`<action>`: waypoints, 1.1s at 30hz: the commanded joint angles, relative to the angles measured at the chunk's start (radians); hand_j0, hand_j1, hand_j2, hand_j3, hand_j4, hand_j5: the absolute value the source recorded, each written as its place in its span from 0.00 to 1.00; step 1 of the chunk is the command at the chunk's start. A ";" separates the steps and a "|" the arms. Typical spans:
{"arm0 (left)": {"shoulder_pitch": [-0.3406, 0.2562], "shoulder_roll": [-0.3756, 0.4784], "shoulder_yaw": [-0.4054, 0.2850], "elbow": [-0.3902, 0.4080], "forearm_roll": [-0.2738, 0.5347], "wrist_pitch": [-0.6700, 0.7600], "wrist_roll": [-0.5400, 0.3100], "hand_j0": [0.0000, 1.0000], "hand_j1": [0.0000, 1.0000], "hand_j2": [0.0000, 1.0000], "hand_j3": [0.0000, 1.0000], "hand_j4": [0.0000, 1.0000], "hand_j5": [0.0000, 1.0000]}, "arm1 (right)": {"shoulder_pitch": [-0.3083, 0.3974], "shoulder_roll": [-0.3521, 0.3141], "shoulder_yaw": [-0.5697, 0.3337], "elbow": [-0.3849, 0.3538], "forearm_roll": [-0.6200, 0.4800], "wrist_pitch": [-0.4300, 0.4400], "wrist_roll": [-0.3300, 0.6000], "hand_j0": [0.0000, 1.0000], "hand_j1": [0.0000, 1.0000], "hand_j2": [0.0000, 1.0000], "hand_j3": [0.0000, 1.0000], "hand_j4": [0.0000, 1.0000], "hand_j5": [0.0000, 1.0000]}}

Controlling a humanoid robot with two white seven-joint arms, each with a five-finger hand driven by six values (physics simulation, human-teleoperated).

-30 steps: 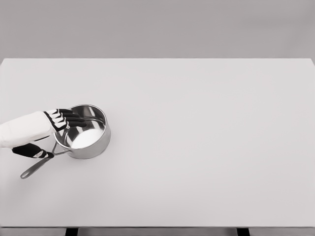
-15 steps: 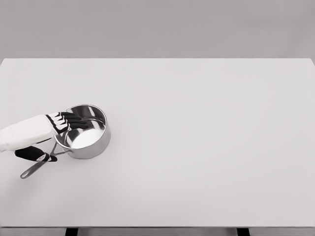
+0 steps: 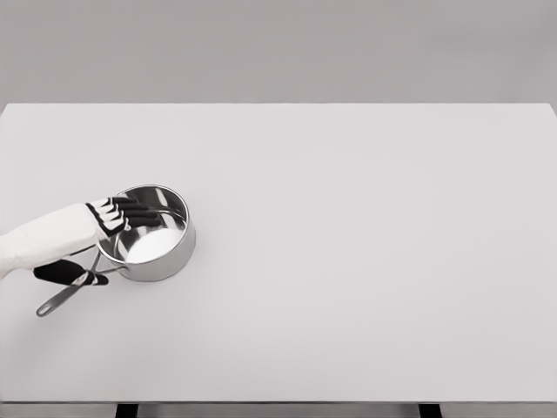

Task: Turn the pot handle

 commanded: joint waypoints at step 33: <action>0.112 -0.032 0.124 0.001 -0.118 0.001 0.062 1.00 1.00 1.00 1.00 1.00 1.00 | 0.000 0.000 0.000 0.000 0.001 0.000 0.000 1.00 1.00 1.00 1.00 1.00 1.00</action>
